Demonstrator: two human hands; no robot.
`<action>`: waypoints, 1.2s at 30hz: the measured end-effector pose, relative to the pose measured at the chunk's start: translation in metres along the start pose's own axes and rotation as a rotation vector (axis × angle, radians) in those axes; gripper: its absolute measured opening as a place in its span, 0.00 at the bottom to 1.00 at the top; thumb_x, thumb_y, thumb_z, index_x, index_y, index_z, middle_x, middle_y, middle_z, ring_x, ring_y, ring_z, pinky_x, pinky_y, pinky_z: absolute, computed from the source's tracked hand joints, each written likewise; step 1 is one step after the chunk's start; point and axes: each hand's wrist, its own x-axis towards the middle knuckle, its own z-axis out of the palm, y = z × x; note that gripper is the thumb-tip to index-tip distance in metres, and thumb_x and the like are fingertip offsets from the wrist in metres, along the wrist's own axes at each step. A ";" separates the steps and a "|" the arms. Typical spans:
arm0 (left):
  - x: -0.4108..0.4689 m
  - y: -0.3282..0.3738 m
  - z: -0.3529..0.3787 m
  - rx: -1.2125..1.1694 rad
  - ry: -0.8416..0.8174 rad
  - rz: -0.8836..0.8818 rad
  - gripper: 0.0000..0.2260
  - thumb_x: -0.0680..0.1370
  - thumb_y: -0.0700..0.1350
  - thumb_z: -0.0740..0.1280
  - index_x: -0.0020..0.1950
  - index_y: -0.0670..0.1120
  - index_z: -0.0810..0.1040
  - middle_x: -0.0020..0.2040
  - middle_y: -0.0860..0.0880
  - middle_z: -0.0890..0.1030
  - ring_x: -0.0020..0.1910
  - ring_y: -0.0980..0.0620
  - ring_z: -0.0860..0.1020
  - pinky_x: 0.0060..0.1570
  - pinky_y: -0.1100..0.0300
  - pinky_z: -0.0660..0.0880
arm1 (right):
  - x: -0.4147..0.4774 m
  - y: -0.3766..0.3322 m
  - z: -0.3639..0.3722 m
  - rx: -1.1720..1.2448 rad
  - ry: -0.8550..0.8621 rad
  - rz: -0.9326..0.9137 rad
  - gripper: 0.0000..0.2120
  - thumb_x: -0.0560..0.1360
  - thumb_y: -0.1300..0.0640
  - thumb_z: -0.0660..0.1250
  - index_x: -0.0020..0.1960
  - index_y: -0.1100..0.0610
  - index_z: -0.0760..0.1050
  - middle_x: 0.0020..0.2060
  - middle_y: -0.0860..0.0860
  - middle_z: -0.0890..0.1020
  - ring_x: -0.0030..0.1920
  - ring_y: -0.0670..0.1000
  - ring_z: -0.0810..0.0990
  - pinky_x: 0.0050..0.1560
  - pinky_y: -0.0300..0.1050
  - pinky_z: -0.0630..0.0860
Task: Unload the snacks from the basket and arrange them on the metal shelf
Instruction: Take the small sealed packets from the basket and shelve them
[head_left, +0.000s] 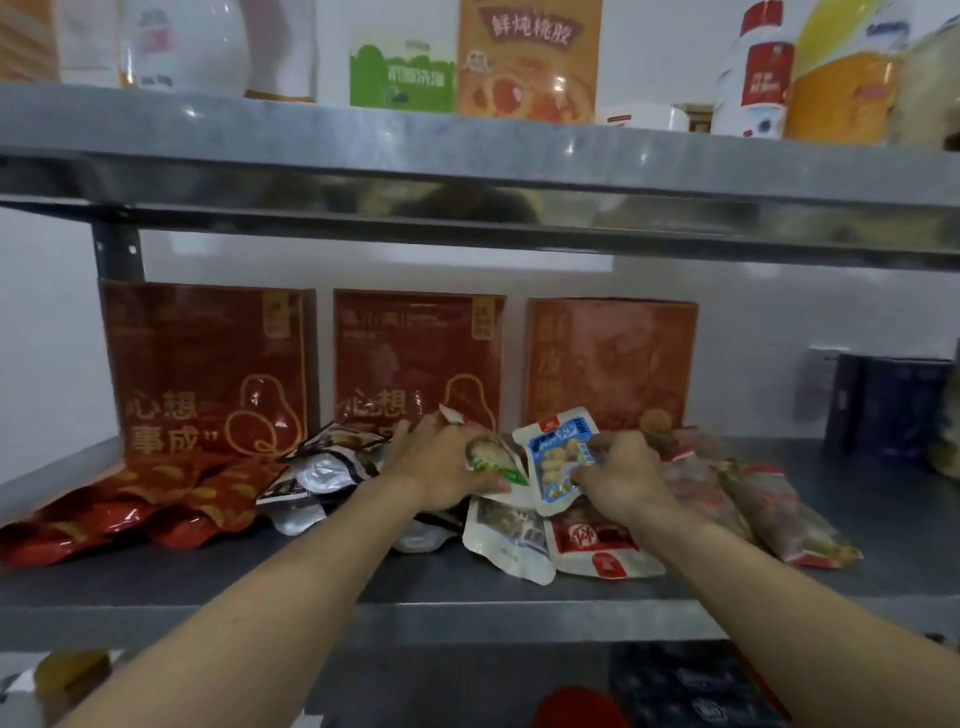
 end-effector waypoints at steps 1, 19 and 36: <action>0.000 0.001 0.001 0.085 -0.030 0.002 0.28 0.72 0.71 0.62 0.70 0.63 0.69 0.70 0.50 0.72 0.71 0.47 0.61 0.67 0.47 0.54 | 0.004 0.003 0.002 -0.053 -0.032 -0.003 0.08 0.76 0.65 0.69 0.55 0.64 0.80 0.47 0.53 0.81 0.46 0.49 0.77 0.44 0.39 0.73; 0.000 0.016 0.009 0.348 -0.139 0.019 0.24 0.79 0.67 0.51 0.74 0.61 0.64 0.70 0.46 0.70 0.72 0.45 0.62 0.69 0.42 0.56 | 0.007 0.027 0.011 -0.374 -0.196 -0.185 0.20 0.83 0.49 0.55 0.33 0.52 0.63 0.51 0.62 0.79 0.54 0.61 0.77 0.43 0.42 0.62; -0.051 0.020 -0.004 0.412 0.299 -0.048 0.24 0.80 0.62 0.55 0.73 0.54 0.67 0.74 0.49 0.68 0.73 0.45 0.64 0.68 0.45 0.61 | -0.029 -0.011 0.004 -0.663 -0.115 -0.707 0.29 0.80 0.39 0.54 0.76 0.53 0.60 0.70 0.57 0.70 0.70 0.58 0.67 0.68 0.55 0.63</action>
